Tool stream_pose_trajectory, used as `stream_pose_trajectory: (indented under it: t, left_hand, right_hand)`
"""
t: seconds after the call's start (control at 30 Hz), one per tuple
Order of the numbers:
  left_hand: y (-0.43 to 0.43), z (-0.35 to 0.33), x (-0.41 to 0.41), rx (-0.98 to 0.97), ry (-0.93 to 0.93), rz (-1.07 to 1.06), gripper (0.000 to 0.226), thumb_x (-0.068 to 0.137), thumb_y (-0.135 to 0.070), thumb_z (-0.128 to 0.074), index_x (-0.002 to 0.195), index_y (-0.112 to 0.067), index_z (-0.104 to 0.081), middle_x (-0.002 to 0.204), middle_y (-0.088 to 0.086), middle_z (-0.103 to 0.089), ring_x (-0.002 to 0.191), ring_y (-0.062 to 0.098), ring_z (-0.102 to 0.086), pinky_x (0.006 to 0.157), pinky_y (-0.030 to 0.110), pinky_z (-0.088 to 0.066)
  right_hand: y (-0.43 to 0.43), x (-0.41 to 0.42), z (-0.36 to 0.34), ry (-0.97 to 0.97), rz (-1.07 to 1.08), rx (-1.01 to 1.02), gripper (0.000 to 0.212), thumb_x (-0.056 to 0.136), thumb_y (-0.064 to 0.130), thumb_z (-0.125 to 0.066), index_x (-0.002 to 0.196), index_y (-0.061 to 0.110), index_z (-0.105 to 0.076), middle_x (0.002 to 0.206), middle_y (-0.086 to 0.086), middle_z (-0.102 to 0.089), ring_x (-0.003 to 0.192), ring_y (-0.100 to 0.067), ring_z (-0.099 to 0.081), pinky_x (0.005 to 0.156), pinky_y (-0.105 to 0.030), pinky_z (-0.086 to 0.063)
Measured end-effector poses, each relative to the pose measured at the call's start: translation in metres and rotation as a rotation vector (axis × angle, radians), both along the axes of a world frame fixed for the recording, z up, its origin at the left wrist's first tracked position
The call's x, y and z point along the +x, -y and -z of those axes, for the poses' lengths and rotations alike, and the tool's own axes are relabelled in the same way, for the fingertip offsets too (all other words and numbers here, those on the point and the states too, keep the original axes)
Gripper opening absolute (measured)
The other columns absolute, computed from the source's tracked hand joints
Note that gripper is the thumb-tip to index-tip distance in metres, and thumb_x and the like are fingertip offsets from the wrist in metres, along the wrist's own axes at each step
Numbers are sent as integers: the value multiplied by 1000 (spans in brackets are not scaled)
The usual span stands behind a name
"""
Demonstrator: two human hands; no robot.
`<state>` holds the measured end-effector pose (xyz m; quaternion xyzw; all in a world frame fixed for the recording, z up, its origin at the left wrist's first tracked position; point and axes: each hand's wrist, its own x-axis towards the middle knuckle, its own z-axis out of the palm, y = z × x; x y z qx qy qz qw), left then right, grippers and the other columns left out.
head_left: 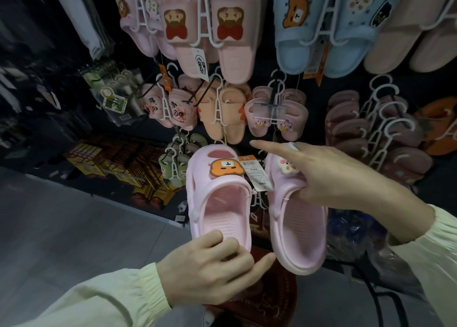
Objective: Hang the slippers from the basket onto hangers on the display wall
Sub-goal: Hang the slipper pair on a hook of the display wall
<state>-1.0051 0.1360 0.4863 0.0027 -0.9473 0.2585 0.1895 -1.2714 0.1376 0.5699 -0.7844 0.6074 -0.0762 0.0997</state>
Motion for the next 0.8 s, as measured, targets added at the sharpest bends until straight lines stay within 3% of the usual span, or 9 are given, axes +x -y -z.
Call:
stream_pose_trajectory:
  t: [0.13, 0.47, 0.8]
  left_hand:
    - [-2, -3, 0, -9, -1, 0, 40, 97, -5, -52, 135, -15, -63, 78, -6, -54, 65, 14, -42, 58, 28, -40]
    - [-2, -6, 2, -1, -46, -56, 39, 97, -3, -51, 132, -14, -64, 76, -5, -53, 66, 16, -40, 60, 30, -37]
    - [-1, -6, 8, 3, -81, -165, 43, 97, 1, -48, 136, -11, -60, 73, -1, -51, 62, 17, -37, 59, 32, -30]
  right_hand:
    - [-2, 3, -1, -62, -21, 76, 107, 81, 15, -57, 138, 71, 16, 91, 10, -48, 74, -13, -52, 60, -34, -48]
    - [-6, 3, 6, -35, 41, 137, 111, 78, 19, -62, 141, 67, 16, 79, 3, -52, 70, -22, -57, 64, -48, -52]
    - [-11, -12, 7, -25, 118, 104, 106, 80, 26, -64, 145, 62, 13, 83, 9, -50, 74, -12, -53, 68, -38, -52]
